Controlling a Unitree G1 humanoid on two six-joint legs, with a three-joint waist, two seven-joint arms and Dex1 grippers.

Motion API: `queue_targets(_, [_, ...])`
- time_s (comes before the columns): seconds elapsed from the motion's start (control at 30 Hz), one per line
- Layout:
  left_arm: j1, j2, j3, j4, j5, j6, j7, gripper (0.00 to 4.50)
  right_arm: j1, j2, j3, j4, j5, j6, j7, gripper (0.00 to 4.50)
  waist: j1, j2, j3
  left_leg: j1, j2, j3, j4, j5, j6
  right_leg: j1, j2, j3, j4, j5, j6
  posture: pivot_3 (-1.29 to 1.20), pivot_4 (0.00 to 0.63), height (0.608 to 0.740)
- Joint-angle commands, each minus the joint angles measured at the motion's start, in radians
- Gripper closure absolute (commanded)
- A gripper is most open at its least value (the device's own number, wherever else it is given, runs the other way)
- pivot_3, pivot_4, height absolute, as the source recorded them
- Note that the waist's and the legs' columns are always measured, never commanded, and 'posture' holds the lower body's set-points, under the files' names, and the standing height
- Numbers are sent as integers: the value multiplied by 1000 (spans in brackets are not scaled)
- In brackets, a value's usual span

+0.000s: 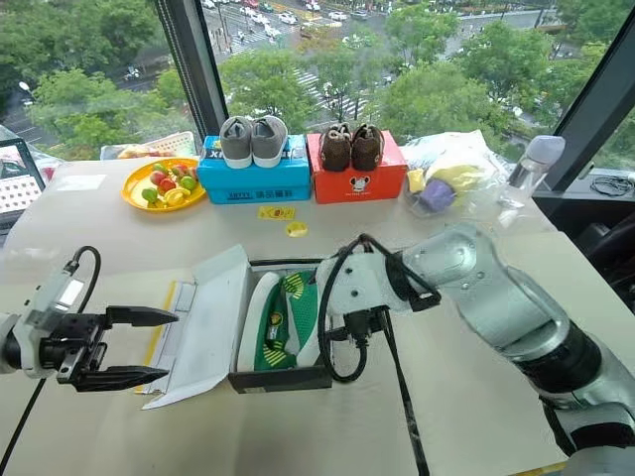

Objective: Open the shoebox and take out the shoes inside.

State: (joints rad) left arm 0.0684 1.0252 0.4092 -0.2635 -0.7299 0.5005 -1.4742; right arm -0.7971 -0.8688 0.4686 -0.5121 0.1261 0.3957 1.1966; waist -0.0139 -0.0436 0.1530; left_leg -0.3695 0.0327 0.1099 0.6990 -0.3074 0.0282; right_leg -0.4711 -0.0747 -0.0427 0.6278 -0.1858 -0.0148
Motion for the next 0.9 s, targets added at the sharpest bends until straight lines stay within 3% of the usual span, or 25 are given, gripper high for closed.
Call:
queue_targets(0.03, [-14, 16, 8, -18, -13, 2, -1, 0, 7, 1, 15, 27, -81, -144, 27, 281, 0, 0, 0, 0, 0, 0, 0, 0, -1, 0, 0, 0, 0, 0, 0, 0, 150, 731])
queue_targets(0.4, [-17, 12, 8, -23, -12, 2, 1, 0, 10, 25, 11, 56, -105, -292, 133, 281, 1, 0, 0, 0, 0, 0, 1, 3, -5, 0, 0, 0, 0, 0, -1, 0, 150, 731])
queue_targets(0.63, [-13, 9, 10, -28, -15, 4, 2, 0, 8, 102, 74, 182, -276, -442, 90, 281, 1, 0, 0, 0, 0, 0, 3, 3, -5, 1, 0, 0, 1, 0, -1, 0, 150, 731])
queue_targets(0.9, [-11, 9, 11, -26, -10, -2, 1, 0, 15, 149, 99, 256, -341, -543, 100, 281, 2, 0, 0, 3, 0, 0, 6, 0, 1, 6, 0, 0, 2, 0, -1, 0, 150, 731])
